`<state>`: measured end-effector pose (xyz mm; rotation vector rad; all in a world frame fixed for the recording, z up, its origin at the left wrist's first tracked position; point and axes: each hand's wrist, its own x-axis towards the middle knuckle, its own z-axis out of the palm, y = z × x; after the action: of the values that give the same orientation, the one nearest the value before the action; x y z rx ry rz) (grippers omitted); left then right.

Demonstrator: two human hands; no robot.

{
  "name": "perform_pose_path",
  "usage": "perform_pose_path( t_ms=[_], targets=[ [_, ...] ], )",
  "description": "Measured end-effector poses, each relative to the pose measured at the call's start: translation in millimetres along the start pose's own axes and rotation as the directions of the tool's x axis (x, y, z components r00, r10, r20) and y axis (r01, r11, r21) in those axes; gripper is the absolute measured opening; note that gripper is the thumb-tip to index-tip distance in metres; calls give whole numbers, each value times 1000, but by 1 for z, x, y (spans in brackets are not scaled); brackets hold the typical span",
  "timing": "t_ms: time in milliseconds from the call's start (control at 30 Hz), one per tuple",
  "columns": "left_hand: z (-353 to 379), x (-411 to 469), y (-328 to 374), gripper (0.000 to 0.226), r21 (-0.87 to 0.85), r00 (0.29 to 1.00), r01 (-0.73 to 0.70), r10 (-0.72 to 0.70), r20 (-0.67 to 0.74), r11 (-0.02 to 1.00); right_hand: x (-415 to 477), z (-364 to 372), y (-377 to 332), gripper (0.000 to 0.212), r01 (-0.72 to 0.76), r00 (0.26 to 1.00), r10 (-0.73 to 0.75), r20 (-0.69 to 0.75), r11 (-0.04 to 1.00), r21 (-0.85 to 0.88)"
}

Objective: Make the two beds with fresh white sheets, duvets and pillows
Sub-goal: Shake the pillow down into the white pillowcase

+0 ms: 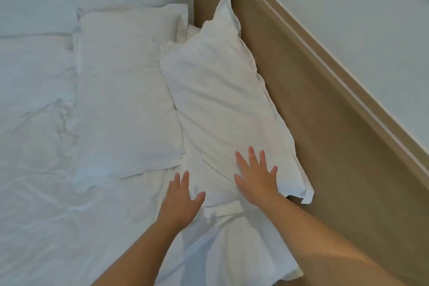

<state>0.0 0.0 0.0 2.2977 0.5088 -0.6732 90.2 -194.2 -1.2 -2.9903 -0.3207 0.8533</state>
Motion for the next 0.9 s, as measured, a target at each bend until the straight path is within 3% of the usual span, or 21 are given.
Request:
perform_pose_path(
  t_ms=[133, 233, 400, 567, 633, 767, 900],
  targets=[
    [46, 82, 1, 87, -184, 998, 55, -47, 47, 981, 71, 35, 18, 72, -134, 991, 133, 19, 987, 92],
    [78, 141, 8, 97, -318, 997, 60, -72, -27, 946, 109, 63, 18, 86, -203, 975, 217, -53, 960, 192],
    [89, 209, 28, 116, -541, 940, 217, -324, -109, 813, 162, 77, 21, 106, -338, 902, 406, -146, 875, 348],
    [98, 233, 35, 122, -531, 865, 365, -489, -110, 765, 181, 86, 33, 120, -348, 825, 491, -281, 832, 431],
    [104, 235, 27, 112, -484, 850, 396, -511, -129, 780, 186, 87, 38, 109, -311, 822, 481, -304, 827, 469],
    [108, 236, 21, 69, -375, 907, 305, -387, -166, 875, 191, 76, 53, 54, -192, 908, 359, -215, 813, 550],
    [103, 222, 16, 52, -226, 932, 227, -279, -233, 947, 175, 65, 60, 46, -127, 942, 263, -208, 852, 508]
  ],
)
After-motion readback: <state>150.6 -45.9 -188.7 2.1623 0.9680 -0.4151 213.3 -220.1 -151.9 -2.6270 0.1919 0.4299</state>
